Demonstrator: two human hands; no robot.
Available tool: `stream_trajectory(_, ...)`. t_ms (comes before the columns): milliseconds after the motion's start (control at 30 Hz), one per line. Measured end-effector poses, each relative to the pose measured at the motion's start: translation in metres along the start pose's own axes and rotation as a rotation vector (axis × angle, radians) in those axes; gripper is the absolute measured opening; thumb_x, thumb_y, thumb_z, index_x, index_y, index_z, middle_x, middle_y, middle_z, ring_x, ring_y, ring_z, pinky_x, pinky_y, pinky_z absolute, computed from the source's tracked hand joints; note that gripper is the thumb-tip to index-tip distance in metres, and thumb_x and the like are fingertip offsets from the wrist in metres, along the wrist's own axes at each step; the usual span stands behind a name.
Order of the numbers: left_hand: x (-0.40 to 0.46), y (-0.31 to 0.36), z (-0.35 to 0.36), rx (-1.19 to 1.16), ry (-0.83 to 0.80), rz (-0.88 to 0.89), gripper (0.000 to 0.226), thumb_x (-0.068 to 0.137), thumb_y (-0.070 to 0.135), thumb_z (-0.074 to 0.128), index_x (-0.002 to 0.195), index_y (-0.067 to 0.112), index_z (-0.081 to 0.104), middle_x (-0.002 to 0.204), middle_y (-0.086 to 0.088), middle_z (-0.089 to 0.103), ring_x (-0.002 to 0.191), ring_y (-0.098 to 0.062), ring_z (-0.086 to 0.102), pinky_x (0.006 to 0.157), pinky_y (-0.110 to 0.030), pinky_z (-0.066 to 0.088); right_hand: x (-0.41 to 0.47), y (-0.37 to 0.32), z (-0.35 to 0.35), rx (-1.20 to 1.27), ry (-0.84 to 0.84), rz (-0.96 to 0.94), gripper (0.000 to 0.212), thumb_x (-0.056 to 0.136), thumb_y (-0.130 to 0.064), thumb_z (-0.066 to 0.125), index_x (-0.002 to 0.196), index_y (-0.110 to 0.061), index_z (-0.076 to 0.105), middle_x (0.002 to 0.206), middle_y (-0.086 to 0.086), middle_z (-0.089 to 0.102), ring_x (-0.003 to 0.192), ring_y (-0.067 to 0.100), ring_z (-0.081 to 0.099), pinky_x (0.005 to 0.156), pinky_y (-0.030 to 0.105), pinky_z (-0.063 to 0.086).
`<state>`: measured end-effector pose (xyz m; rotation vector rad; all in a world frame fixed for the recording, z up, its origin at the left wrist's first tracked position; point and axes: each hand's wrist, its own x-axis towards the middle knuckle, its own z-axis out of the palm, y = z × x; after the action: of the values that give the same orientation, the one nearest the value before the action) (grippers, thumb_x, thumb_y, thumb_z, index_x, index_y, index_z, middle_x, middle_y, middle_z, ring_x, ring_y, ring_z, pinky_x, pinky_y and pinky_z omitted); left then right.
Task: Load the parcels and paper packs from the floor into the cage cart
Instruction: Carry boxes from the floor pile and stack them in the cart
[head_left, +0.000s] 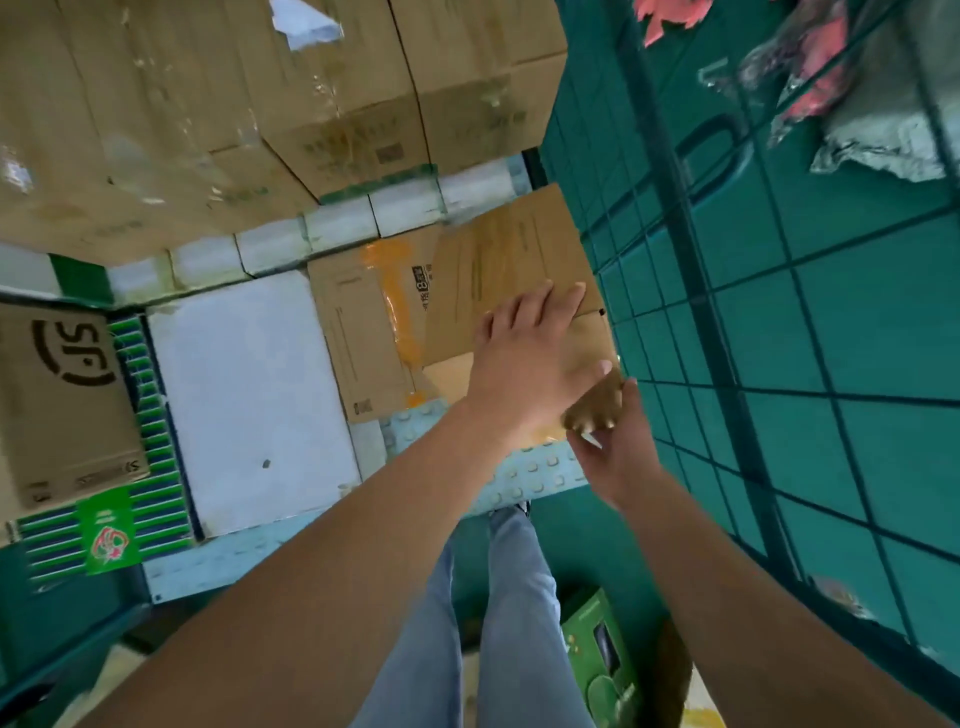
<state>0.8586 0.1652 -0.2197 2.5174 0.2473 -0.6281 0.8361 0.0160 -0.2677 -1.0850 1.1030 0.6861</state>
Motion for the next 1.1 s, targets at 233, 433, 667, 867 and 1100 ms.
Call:
stream_trajectory(233, 0.041, -0.012, 0.058, 0.073, -0.173, 0.075, 0.051, 0.106, 0.040, 0.035, 0.157, 0.033, 0.034, 0.163, 0.002, 0.036, 0.146, -0.029, 0.039, 0.119, -0.054, 0.030, 0.065, -0.037, 0.056, -0.148, -0.167, 0.116, 0.069, 0.098, -0.073, 0.037, 0.111, -0.014, 0.068, 0.111, 0.010, 0.075, 0.116, 0.028, 0.067, 0.104, 0.044, 0.052)
stream_trajectory(433, 0.046, -0.053, 0.081, -0.319, -0.229, -0.265, 0.061, 0.106, 0.041, 0.048, 0.161, 0.022, 0.031, 0.167, -0.004, 0.028, 0.134, -0.026, 0.053, 0.110, -0.040, 0.045, 0.096, -0.042, 0.062, -0.199, -0.061, 0.125, 0.070, 0.103, -0.059, 0.047, 0.157, -0.017, 0.036, 0.154, 0.004, 0.044, 0.128, 0.030, 0.052, 0.104, 0.040, 0.046)
stream_trajectory(667, 0.053, -0.066, 0.109, -0.545, -0.323, -0.468, 0.062, 0.105, 0.041, 0.050, 0.162, 0.028, 0.027, 0.158, -0.007, 0.041, 0.087, -0.017, 0.071, 0.069, -0.030, 0.055, 0.114, -0.028, 0.035, -0.297, 0.001, 0.148, 0.064, 0.101, -0.054, 0.056, 0.155, -0.025, 0.040, 0.160, 0.004, 0.039, 0.135, 0.030, 0.050, 0.105, 0.041, 0.051)
stream_trajectory(867, 0.058, -0.070, 0.133, -0.621, -0.344, -0.540, 0.063, 0.105, 0.036, 0.050, 0.162, 0.027, 0.025, 0.110, -0.007, 0.067, 0.044, -0.010, 0.047, 0.036, -0.016, 0.031, 0.129, -0.027, 0.033, -0.405, 0.044, 0.140, 0.061, 0.101, -0.054, 0.054, 0.154, -0.027, 0.041, 0.161, -0.004, 0.038, 0.126, 0.021, 0.056, 0.105, 0.037, 0.044)
stream_trajectory(1100, 0.040, -0.087, 0.124, -0.712, -0.283, -0.599, 0.061, 0.105, 0.035, 0.050, 0.162, 0.029, 0.028, 0.155, -0.003, 0.047, 0.081, -0.010, 0.067, 0.050, -0.021, 0.045, 0.113, -0.014, 0.049, -0.488, -0.025, 0.116, 0.054, 0.103, -0.046, 0.057, 0.152, -0.025, 0.044, 0.156, 0.002, 0.044, 0.130, 0.028, 0.054, 0.114, 0.045, 0.045)
